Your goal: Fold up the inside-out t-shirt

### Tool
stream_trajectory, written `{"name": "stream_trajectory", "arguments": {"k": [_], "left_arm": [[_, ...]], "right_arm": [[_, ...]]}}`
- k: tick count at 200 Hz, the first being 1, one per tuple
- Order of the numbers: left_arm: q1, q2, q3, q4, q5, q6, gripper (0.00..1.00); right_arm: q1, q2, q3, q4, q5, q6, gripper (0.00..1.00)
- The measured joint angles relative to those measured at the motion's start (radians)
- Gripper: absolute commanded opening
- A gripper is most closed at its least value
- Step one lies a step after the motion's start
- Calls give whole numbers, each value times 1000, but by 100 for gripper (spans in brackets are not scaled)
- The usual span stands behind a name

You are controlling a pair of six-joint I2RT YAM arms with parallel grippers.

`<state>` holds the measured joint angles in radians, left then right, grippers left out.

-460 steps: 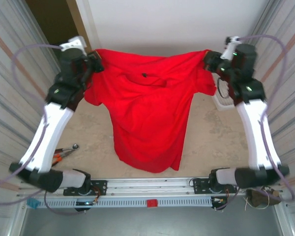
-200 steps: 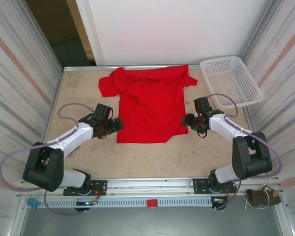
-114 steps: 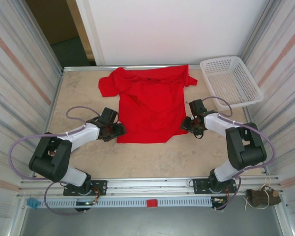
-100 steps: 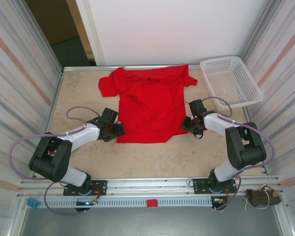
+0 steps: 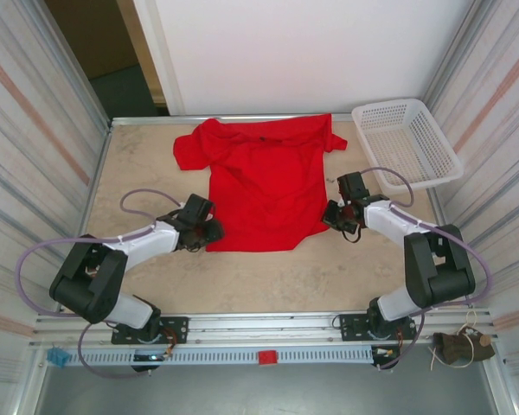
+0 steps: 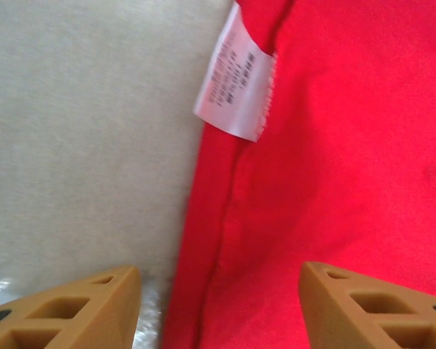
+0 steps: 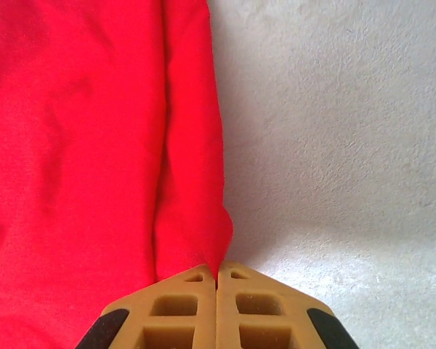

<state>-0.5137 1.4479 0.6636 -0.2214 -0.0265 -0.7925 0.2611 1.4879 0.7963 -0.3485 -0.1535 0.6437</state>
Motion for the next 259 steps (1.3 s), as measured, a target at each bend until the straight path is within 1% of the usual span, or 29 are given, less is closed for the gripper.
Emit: {"name": "stream_trajectory", "arguments": {"k": [21, 30, 52, 63, 79, 93, 104, 114, 125, 143, 162, 174, 193, 219, 240, 259], "left_arm": [[-19, 5, 14, -25, 6, -10, 59], [-25, 10, 22, -36, 8, -15, 56], [-31, 28, 31, -43, 7, -21, 23], [-32, 40, 32, -41, 8, -23, 0], [-32, 44, 35, -43, 8, -15, 0], [-32, 26, 51, -73, 2, 3, 0], [-32, -21, 74, -124, -6, 20, 0], [-32, -93, 108, -176, -16, 35, 0], [-29, -196, 172, -234, -23, 49, 0], [-10, -343, 354, -306, -23, 73, 0], [13, -418, 571, -344, -29, 96, 0], [17, -439, 682, -359, -35, 110, 0], [39, -438, 801, -375, -26, 128, 0], [119, -384, 843, -368, 15, 139, 0], [184, -276, 821, -336, 61, 138, 0], [229, -120, 814, -296, 97, 140, 0]], "right_arm": [[-2, -2, 0, -3, -4, 0, 0], [-2, -2, 0, -4, -4, 0, 0], [-2, -2, 0, -5, -8, 0, 0], [-2, -3, 0, -8, -15, 0, 0], [-8, -14, 0, -21, -36, -1, 0], [-31, -58, 6, -54, -68, -5, 0], [-61, -128, 22, -93, -98, -8, 0], [-89, -206, 59, -137, -128, -10, 0], [-120, -290, 131, -190, -155, -18, 0], [-161, -406, 317, -257, -200, -29, 0], [-183, -467, 534, -306, -235, -36, 0], [-183, -486, 639, -322, -249, -43, 0], [-183, -500, 740, -334, -269, -46, 0], [-183, -468, 727, -322, -285, -46, 0], [-189, -365, 659, -281, -293, -43, 0], [-202, -195, 640, -237, -304, -27, 0]]}}
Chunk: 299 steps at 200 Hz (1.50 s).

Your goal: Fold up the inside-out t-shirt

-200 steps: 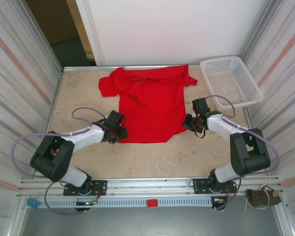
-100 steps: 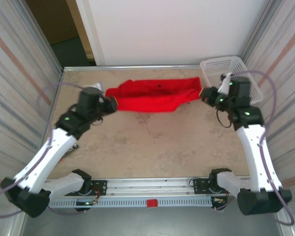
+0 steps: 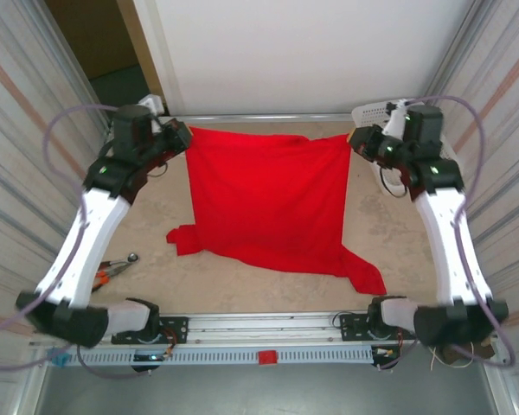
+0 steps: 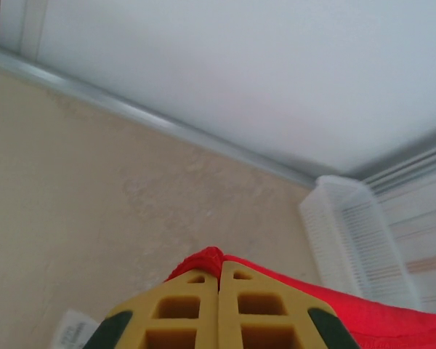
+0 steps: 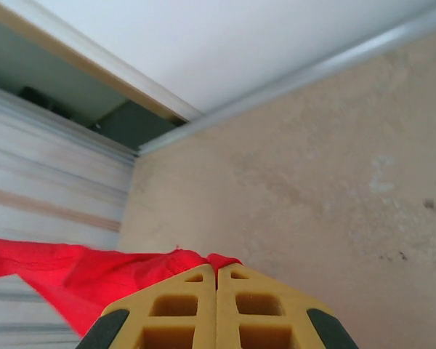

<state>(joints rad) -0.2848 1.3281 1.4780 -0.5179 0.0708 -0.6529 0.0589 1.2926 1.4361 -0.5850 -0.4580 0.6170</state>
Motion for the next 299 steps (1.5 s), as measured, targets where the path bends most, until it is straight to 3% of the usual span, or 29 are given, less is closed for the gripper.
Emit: {"name": "stream_trajectory", "arguments": {"k": [27, 66, 90, 110, 138, 185, 212, 253, 299], "left_arm": [[50, 280, 140, -2, 36, 22, 0], [104, 669, 755, -43, 77, 35, 0], [124, 789, 1139, -69, 103, 16, 0], [132, 755, 1215, -54, 140, -6, 0], [134, 517, 862, 41, 178, -5, 0], [127, 141, 44, 188, 199, 40, 0], [102, -34, -417, 231, 182, 30, 0], [-29, -330, -885, 230, 55, -56, 0], [-97, -542, -1094, 195, -48, -168, 0]], "right_arm": [[-15, 283, 132, 37, -23, 18, 0], [-37, 649, 712, 81, -84, 67, 0], [-65, 731, 1050, 80, -111, 110, 0], [-86, 689, 1117, 101, -136, 135, 0], [-85, 476, 791, 182, -145, 135, 0], [-72, 62, -172, 344, -102, 139, 0], [-15, -72, -574, 344, -24, 160, 0], [130, -276, -846, 270, 133, 193, 0], [190, -393, -951, 185, 236, 231, 0]]}}
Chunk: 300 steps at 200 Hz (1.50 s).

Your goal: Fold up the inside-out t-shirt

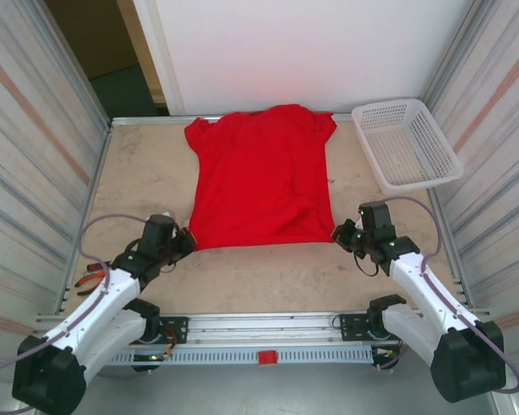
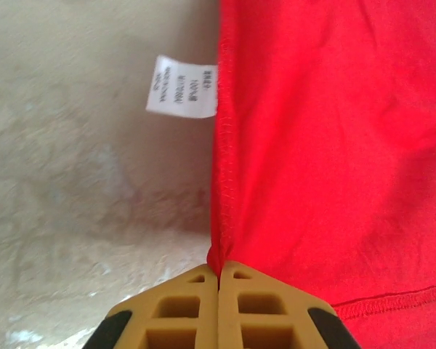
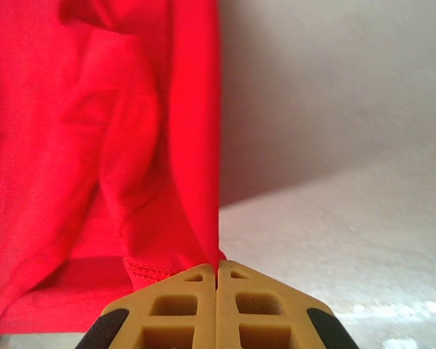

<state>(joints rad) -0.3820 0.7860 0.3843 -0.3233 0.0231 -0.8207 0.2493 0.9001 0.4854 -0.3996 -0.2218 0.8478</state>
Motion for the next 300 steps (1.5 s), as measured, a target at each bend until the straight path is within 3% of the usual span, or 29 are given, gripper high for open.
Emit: {"name": "stream_trajectory", "arguments": {"k": [42, 52, 64, 72, 76, 88, 97, 123, 146, 166, 202, 237, 261, 300], "left_arm": [[0, -90, -21, -61, -32, -19, 5], [0, -108, -21, -80, -33, -20, 21], [0, -130, -20, -114, -36, -19, 58], [0, -146, -20, -139, -43, -19, 68], [0, -156, -20, -154, -45, -19, 70], [0, -192, -20, -198, -50, -22, 77], [0, -229, -19, -230, -56, -24, 80], [0, -297, 10, -299, -71, -25, 82], [-3, -234, 75, -300, -67, -10, 82], [-66, -84, 144, -264, -72, 18, 82], [-300, 292, 338, -163, -104, 119, 82], [-491, 660, 603, -110, -150, 252, 76], [-560, 820, 711, -91, -167, 302, 69], [-595, 941, 746, -95, -190, 298, 56]], "right_arm": [[11, -40, -18, -66, 57, 33, 0], [15, -68, -24, -88, 72, 42, 0], [20, -112, -34, -121, 95, 58, 0], [20, -140, -42, -143, 109, 65, 0], [20, -156, -46, -154, 118, 68, 9], [20, -200, -57, -196, 133, 84, 49], [20, -224, -58, -230, 144, 88, 60], [20, -272, -47, -322, 167, 91, 60], [20, -266, 7, -355, 173, 87, 60], [20, -188, 70, -320, 158, 75, 59], [20, 26, 130, -199, 112, 40, 57], [-3, 136, 155, -130, 86, 18, 64], [-68, 150, 155, -114, 59, 2, 76], [-207, 97, 131, -105, -2, -20, 80]]}}
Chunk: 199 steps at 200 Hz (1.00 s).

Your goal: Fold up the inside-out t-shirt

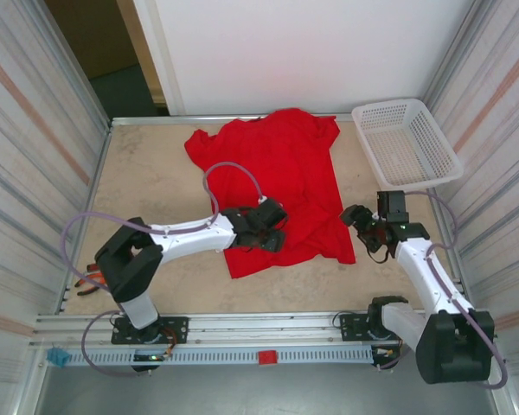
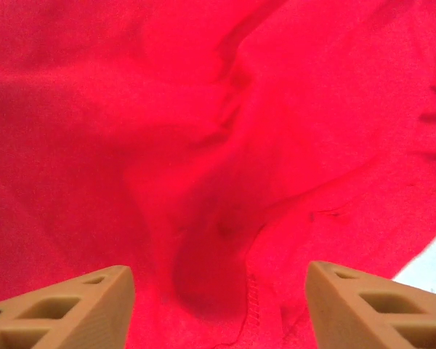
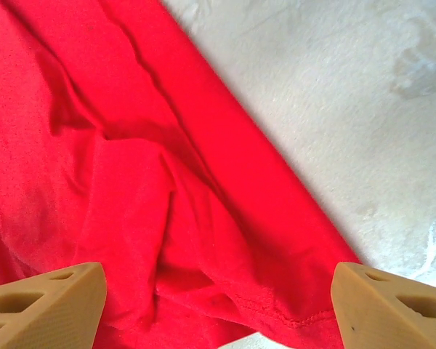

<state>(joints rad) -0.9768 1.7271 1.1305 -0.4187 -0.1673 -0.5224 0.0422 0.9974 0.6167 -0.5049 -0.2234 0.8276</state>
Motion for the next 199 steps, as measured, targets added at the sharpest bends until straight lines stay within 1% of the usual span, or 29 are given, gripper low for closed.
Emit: {"name": "stream_trajectory", "arguments": {"k": [28, 52, 90, 96, 106, 114, 130, 155, 181, 199], "left_arm": [[0, 28, 0, -3, -21, -17, 47], [0, 28, 0, -3, -26, -26, 35], [0, 32, 0, -2, -28, -32, 31], [0, 35, 0, -1, -28, -34, 26], [0, 41, 0, 1, -28, -34, 22], [0, 48, 0, 3, -28, -39, 13], [0, 62, 0, 5, -28, -43, 0], [0, 70, 0, 5, -29, -42, 0], [0, 65, 0, 3, -29, -42, 0], [0, 35, 0, -7, -29, -42, 0]], "right_arm": [[-23, -49, -16, -5, -40, -6, 80], [-23, -57, -33, -4, -69, -10, 80], [-24, -62, -50, -11, -99, -10, 79], [-24, -65, -51, -12, -106, -10, 79], [-24, -70, -51, -10, -121, -9, 79], [-24, -73, -51, -9, -135, -5, 79], [-19, -77, -52, 4, -162, 4, 79], [28, -76, -52, 28, -180, 31, 79], [128, -57, -52, 72, -182, 81, 79], [204, -32, -52, 114, -171, 126, 79]]}}
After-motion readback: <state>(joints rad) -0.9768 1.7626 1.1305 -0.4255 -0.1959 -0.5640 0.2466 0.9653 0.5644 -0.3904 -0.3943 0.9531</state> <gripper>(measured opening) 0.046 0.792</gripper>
